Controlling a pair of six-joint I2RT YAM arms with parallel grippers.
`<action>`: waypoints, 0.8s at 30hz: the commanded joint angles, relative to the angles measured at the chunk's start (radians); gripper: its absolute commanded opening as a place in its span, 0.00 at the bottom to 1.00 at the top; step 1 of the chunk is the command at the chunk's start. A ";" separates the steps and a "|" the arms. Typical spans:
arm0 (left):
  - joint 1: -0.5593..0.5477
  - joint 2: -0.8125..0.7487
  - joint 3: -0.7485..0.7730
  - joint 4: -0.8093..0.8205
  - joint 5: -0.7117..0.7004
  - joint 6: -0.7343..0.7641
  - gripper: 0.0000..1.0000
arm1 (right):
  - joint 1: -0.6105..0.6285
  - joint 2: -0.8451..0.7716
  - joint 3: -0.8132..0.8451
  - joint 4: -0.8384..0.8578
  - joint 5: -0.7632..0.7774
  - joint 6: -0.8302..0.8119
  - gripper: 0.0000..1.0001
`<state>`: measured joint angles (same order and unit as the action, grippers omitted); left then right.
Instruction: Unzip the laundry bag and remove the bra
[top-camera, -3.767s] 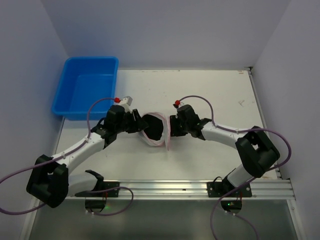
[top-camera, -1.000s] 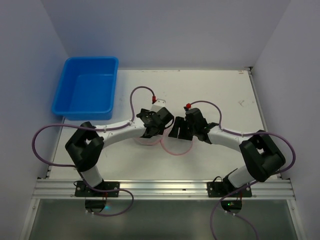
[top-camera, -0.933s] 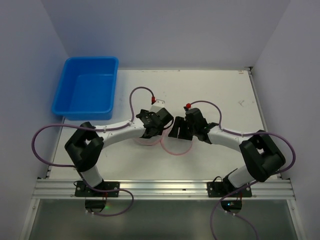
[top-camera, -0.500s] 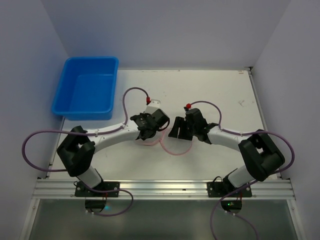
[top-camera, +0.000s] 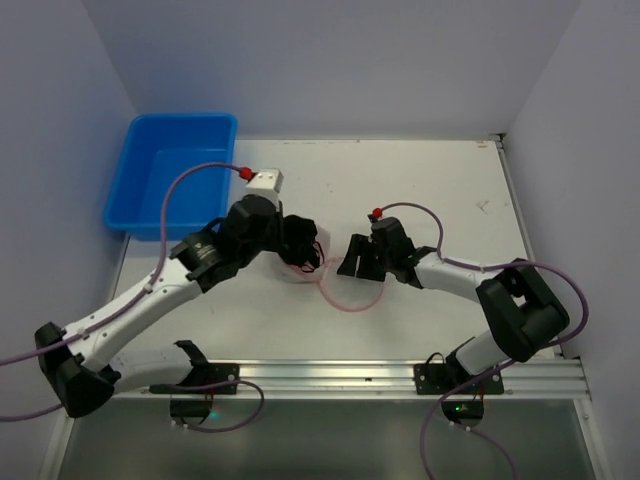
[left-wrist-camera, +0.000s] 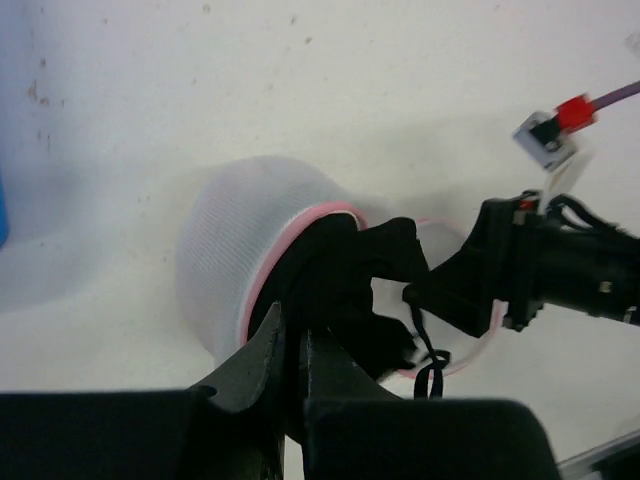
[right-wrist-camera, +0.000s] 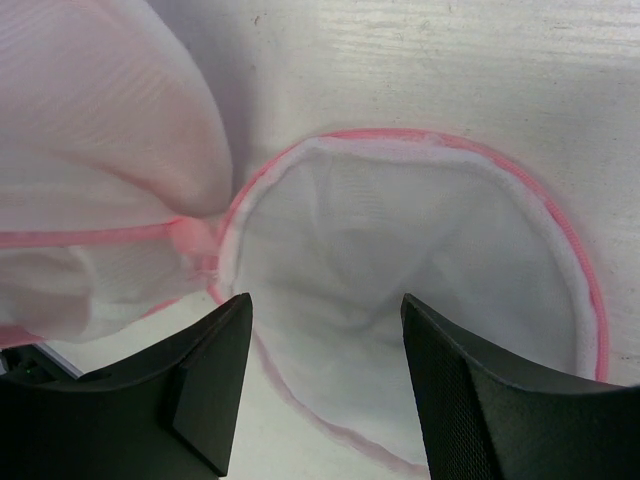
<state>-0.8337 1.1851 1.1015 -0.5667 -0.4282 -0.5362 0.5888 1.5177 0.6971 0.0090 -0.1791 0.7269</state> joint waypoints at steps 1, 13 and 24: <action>0.123 -0.128 0.021 0.103 0.270 0.074 0.00 | -0.001 0.021 -0.013 -0.027 0.006 0.005 0.64; 0.333 -0.108 0.213 0.111 0.533 0.111 0.00 | -0.001 0.012 -0.015 -0.026 0.003 0.000 0.64; 0.615 0.229 0.472 0.161 -0.254 0.450 0.00 | -0.001 -0.013 -0.011 -0.035 -0.020 -0.027 0.64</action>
<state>-0.3267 1.3174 1.5455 -0.4831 -0.4629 -0.2363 0.5888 1.5265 0.6952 0.0048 -0.1818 0.7216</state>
